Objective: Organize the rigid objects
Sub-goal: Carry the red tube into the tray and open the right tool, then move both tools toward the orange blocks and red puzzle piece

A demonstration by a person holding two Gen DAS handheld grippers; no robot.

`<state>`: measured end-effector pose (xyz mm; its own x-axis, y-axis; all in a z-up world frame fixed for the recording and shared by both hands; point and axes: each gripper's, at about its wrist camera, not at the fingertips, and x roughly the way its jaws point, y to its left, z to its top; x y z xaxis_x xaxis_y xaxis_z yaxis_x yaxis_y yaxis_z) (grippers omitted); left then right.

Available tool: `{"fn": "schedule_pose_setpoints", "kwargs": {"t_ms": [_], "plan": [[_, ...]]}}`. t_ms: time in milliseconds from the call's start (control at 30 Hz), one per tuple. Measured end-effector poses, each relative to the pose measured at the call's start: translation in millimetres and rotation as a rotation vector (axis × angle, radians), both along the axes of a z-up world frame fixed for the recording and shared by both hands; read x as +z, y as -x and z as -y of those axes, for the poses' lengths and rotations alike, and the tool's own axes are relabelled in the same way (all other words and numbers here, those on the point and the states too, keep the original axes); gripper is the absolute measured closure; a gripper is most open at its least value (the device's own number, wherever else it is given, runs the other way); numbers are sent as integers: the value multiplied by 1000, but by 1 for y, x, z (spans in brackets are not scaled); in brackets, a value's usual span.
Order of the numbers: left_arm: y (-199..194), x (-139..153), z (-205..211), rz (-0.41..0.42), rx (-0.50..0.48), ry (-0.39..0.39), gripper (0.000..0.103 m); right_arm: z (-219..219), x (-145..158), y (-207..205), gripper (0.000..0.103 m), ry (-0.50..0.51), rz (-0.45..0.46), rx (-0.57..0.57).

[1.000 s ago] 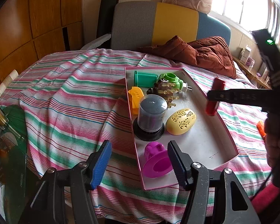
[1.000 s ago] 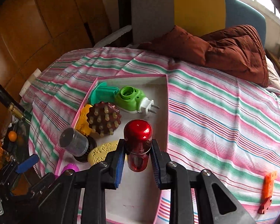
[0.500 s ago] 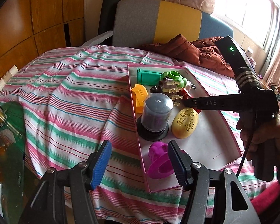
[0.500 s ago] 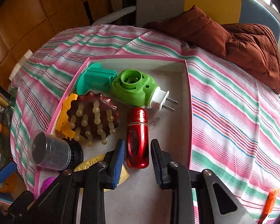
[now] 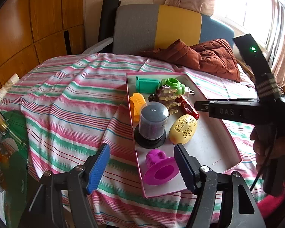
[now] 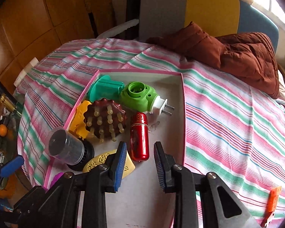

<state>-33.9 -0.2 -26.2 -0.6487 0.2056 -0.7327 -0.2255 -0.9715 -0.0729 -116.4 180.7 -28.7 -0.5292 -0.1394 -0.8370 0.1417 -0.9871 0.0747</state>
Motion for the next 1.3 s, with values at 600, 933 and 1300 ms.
{"fn": "schedule_pose_setpoints", "kwargs": {"t_ms": [600, 933, 1300], "plan": [[-16, 20, -12, -55, -45, 12, 32, -70, 28, -55, 65, 5, -83, -148], [-17, 27, -38, -66, -118, 19, 32, -177, 32, -91, 65, -23, -58, -388], [-17, 31, -91, -63, -249, 22, 32, -311, 14, -141, 61, 92, 86, -799]]}}
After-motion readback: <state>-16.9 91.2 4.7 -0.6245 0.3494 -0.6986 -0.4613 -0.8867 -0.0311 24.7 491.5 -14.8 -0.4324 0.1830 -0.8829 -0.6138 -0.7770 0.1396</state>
